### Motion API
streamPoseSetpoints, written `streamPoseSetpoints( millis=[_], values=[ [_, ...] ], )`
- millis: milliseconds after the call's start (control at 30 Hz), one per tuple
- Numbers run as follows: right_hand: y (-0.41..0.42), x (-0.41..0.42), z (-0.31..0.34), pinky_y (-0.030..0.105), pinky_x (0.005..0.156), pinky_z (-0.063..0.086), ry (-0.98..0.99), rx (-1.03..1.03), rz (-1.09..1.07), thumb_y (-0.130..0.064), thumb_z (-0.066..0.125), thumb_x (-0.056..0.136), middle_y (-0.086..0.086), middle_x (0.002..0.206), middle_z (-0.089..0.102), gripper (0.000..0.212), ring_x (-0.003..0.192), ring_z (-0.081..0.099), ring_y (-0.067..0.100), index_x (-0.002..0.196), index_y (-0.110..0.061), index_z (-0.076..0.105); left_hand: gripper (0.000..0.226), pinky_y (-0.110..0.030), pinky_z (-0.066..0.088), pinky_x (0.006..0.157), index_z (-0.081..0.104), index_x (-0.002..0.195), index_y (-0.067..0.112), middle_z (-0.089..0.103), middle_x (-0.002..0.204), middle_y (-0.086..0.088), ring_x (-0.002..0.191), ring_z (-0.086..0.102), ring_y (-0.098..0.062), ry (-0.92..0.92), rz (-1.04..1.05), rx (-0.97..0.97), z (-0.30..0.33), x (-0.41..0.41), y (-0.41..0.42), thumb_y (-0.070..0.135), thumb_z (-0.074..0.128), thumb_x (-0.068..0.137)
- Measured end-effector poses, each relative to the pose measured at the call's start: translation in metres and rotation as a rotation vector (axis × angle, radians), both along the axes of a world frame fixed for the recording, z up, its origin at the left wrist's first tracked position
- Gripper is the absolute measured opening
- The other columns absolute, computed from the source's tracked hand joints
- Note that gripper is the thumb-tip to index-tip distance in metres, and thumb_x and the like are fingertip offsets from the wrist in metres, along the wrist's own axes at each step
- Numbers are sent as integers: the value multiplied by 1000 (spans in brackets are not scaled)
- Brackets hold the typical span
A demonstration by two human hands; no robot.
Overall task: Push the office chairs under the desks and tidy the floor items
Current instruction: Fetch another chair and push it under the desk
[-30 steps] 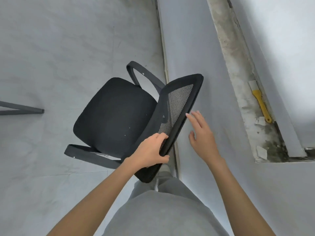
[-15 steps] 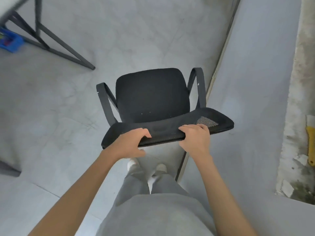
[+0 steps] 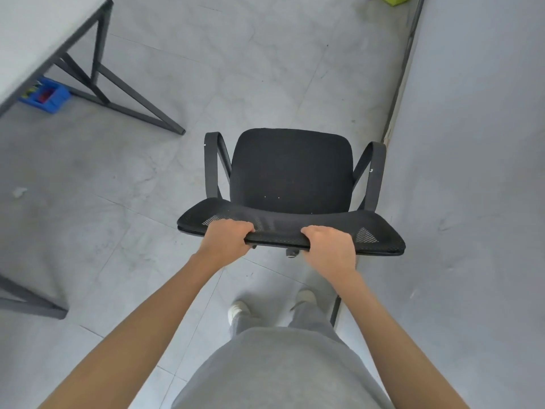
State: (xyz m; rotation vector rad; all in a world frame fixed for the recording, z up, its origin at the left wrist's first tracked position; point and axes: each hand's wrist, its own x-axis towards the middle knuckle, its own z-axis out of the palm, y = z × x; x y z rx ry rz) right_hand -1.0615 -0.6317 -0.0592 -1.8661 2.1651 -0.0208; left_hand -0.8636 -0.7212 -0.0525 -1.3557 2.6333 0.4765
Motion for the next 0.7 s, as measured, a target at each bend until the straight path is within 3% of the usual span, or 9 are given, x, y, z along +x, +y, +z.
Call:
streamPoseSetpoints(
  millis=[100, 333, 600, 700],
  values=[
    [-13, 17, 2, 30, 73, 46, 33, 0, -22, -29, 52, 83, -4, 103, 67, 26, 98, 60, 21, 107, -21, 61, 11, -28, 32, 58, 63, 85, 20, 68, 84, -2, 83, 60, -27, -3, -30, -10, -2, 16, -11, 27, 55, 80],
    [-34, 87, 4, 30, 62, 42, -16, -50, 1, -23, 53, 78, 1, 86, 67, 17, 84, 61, 25, 88, -13, 63, 17, -29, 35, 59, 65, 92, 21, 69, 83, -4, 82, 59, -28, -25, -16, -47, -5, 83, -38, 18, 53, 81],
    [-44, 150, 5, 29, 59, 32, -57, -51, 187, -21, 55, 80, 5, 90, 66, 17, 87, 59, 28, 91, -9, 59, 17, -28, 33, 62, 68, 92, 21, 70, 84, -5, 83, 60, -30, -23, 176, -55, -3, 157, -17, 19, 55, 82],
    [-44, 159, 8, 21, 47, 26, 33, -63, 304, -27, 78, 53, -3, 62, 62, 26, 59, 60, 20, 66, -14, 60, 17, -30, 36, 66, 66, 92, 21, 69, 87, -3, 86, 60, -29, -48, 279, -33, -3, 168, 8, 18, 53, 82]
  ],
)
